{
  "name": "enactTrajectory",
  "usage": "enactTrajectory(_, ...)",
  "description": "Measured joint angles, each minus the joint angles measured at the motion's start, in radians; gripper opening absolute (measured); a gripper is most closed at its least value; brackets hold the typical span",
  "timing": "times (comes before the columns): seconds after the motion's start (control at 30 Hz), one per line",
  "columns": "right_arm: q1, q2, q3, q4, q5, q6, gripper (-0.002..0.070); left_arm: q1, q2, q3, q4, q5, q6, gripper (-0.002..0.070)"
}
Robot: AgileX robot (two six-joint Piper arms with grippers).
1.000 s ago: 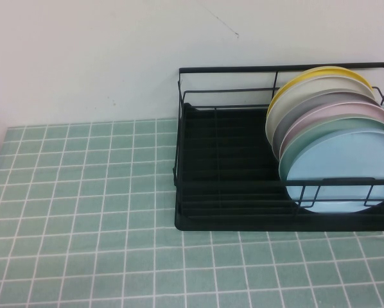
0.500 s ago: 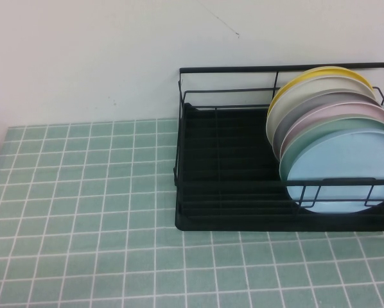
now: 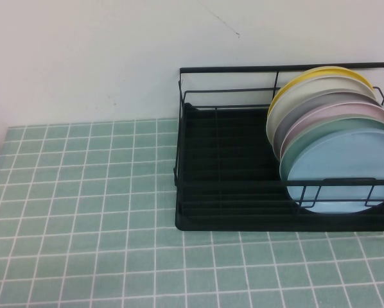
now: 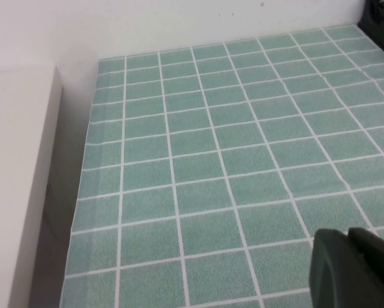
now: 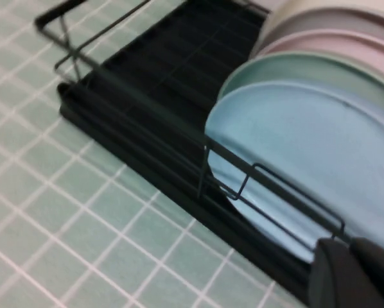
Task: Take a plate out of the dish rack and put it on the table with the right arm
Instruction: Grasp the plate from the shelf
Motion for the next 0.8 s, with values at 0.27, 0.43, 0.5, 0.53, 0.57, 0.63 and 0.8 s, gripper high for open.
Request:
enactTrajectory(0.27,0.004,0.264,-0.171,0.075,0.057,-0.386,0.029,0.0,0.0,0.0,0.0,0.0,-0.002,-0.0003)
enactTrajectory(0.43,0.008,0.394,-0.245,0.092,0.055,-0.558,0.0324,0.0,0.0,0.0,0.0,0.0,-0.002,-0.0003)
enactTrajectory(0.5,0.008,0.435,-0.27,0.092,0.055,-0.596,0.0326,0.0,0.0,0.0,0.0,0.0,-0.002,-0.0003)
enactTrajectory(0.53,0.008,0.456,-0.282,0.094,0.054,-0.611,0.0326,0.0,0.0,0.0,0.0,0.0,-0.002,-0.0003)
enactTrajectory(0.57,0.008,0.475,-0.293,0.094,0.051,-0.623,0.0327,0.0,0.0,0.0,0.0,0.0,-0.002,-0.0003)
enactTrajectory(0.63,0.008,0.51,-0.313,0.094,0.049,-0.633,0.0327,0.0,0.0,0.0,0.0,0.0,-0.002,-0.0003)
enactTrajectory(0.8,0.008,0.581,-0.346,0.094,0.042,-0.644,0.0328,0.0,0.0,0.0,0.0,0.0,-0.002,-0.0003)
